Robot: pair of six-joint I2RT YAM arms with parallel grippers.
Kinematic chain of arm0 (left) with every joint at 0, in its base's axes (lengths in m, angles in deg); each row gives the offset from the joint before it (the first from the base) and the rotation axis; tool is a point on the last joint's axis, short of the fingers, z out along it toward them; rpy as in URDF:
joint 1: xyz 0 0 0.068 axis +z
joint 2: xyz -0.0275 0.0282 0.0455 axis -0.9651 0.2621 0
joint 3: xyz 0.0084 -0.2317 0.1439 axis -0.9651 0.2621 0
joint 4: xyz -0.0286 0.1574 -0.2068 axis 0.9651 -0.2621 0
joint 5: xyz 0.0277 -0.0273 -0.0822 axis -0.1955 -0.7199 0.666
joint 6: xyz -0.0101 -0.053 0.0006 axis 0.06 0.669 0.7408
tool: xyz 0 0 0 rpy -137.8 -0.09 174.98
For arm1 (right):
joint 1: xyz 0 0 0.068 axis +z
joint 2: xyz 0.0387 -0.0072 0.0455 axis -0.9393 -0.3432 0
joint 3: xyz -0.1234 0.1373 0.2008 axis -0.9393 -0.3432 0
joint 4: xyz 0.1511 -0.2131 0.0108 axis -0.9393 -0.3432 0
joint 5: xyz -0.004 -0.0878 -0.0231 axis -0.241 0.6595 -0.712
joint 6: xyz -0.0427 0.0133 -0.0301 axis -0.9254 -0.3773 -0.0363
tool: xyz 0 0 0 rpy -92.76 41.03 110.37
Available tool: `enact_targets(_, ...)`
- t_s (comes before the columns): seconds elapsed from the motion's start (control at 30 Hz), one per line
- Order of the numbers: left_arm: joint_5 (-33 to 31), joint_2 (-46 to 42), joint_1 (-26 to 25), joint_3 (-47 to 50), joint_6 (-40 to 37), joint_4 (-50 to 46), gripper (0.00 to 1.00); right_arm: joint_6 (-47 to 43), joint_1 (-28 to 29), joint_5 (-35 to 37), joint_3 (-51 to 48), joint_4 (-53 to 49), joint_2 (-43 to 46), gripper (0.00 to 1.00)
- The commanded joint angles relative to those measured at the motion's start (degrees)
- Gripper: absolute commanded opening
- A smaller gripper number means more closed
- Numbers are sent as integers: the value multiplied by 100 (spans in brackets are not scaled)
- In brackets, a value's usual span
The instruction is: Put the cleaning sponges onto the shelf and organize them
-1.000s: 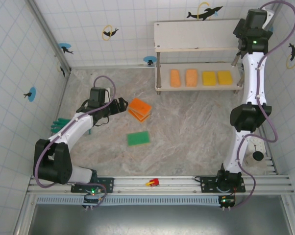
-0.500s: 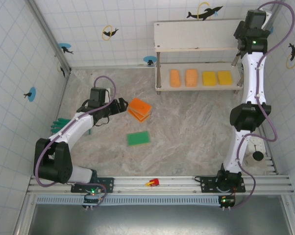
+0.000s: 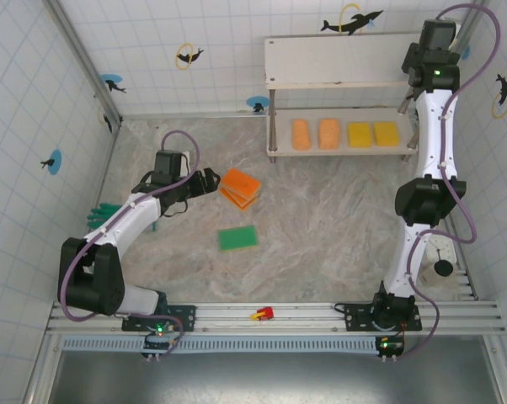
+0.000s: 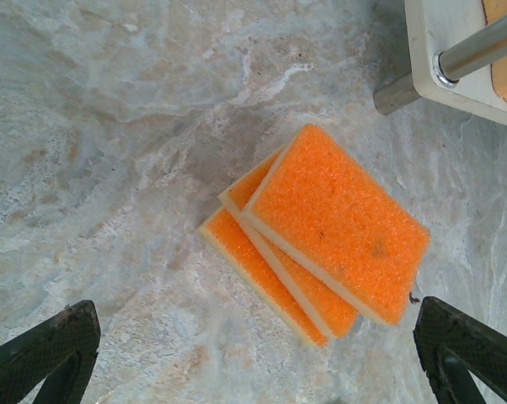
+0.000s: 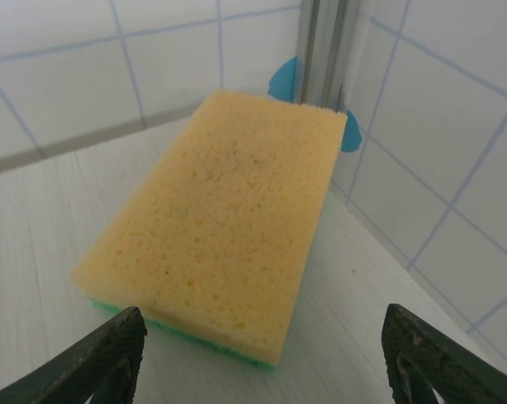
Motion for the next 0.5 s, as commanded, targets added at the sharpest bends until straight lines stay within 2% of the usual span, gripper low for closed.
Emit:
enact_targets(0.0,-10,19,44,26,-62,63,97,-210,-36,-17,237,-204,2,74)
enact_targets(0.3,-19,-3,46,51,-39,82,97,-427,-80,-253,210,-344,165,70)
enact_targets(0.47,-19,-44,46,75,-29,83,97,-437,-107,-411,204,-274,245,59)
